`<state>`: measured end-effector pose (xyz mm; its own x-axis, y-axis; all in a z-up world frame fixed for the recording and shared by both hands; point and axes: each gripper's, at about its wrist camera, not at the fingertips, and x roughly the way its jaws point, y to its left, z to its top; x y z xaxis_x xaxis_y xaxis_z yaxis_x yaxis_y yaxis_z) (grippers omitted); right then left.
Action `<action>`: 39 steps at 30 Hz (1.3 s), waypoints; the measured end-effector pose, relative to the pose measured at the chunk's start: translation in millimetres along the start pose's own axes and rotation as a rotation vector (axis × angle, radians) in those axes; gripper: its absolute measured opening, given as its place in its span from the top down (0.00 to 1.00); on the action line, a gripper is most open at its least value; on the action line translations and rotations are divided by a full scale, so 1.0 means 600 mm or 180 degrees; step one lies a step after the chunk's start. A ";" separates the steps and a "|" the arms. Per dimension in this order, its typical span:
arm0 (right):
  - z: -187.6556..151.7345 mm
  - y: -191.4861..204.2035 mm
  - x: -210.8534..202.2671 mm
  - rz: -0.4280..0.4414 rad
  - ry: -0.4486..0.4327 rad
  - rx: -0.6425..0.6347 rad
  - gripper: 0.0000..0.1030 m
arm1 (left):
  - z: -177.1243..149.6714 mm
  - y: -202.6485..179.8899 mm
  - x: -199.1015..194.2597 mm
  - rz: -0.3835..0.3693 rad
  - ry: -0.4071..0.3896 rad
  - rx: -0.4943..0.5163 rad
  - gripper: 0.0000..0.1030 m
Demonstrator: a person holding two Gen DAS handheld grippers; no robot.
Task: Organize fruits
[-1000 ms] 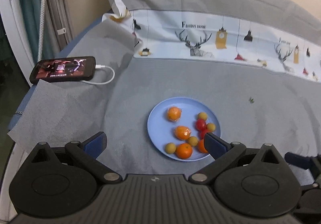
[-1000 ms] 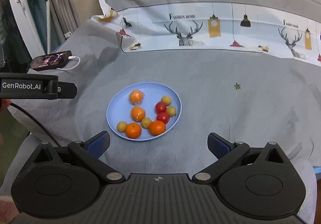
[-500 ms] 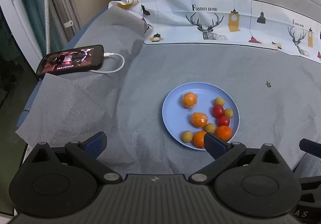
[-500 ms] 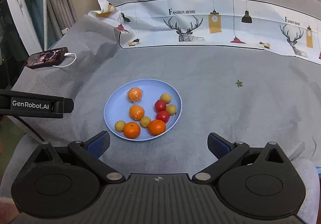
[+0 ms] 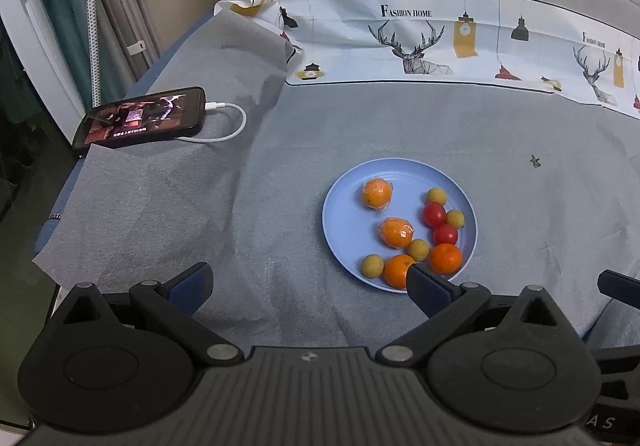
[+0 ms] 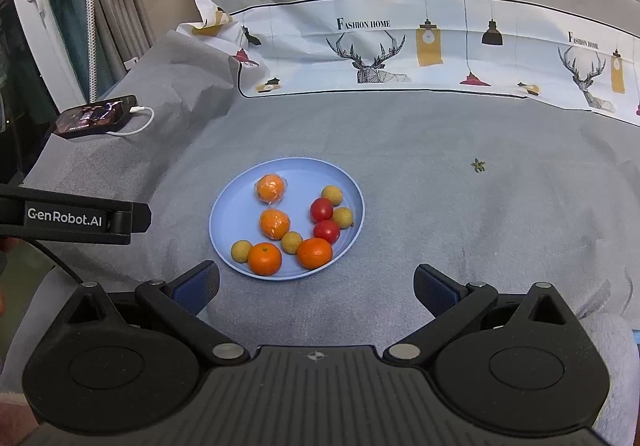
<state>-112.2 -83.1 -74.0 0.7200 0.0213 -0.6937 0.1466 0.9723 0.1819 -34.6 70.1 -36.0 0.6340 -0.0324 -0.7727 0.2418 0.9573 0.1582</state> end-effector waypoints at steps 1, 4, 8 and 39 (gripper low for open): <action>0.000 0.000 0.000 0.0002 0.0000 0.0000 0.01 | 0.000 -0.001 0.000 0.0009 -0.0002 0.0003 0.00; 0.000 0.000 0.000 -0.0002 -0.0004 0.0004 0.01 | -0.001 -0.001 -0.001 0.0003 0.0007 0.0006 0.00; -0.002 0.002 -0.002 0.0001 -0.0010 0.0015 0.01 | -0.001 0.000 -0.001 0.0004 0.0006 0.0010 0.00; -0.004 -0.005 0.012 0.0012 0.0049 0.0068 0.01 | -0.003 -0.008 0.020 0.0031 0.0163 0.0037 0.00</action>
<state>-109.4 -85.1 -81.1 0.7101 0.0287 -0.7035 0.1583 0.9671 0.1993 -29.3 65.8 -47.3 0.5980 -0.0082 -0.8015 0.2445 0.9542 0.1727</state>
